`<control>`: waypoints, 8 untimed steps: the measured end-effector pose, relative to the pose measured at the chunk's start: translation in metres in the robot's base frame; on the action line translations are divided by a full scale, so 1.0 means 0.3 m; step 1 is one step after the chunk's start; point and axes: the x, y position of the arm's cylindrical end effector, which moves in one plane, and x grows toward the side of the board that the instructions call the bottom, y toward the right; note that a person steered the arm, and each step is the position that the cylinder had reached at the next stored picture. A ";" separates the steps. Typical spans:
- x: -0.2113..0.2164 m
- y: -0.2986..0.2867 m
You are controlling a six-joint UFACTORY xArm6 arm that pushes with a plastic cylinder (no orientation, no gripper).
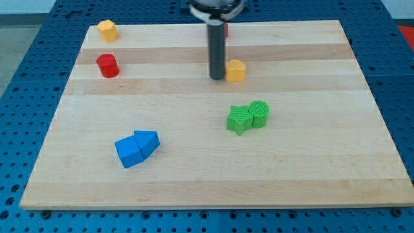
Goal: Push the yellow heart to the top right
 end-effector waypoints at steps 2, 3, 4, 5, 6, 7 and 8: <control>0.062 -0.048; 0.055 -0.022; -0.003 0.115; -0.003 0.166; 0.000 0.166; 0.003 0.166; -0.010 0.228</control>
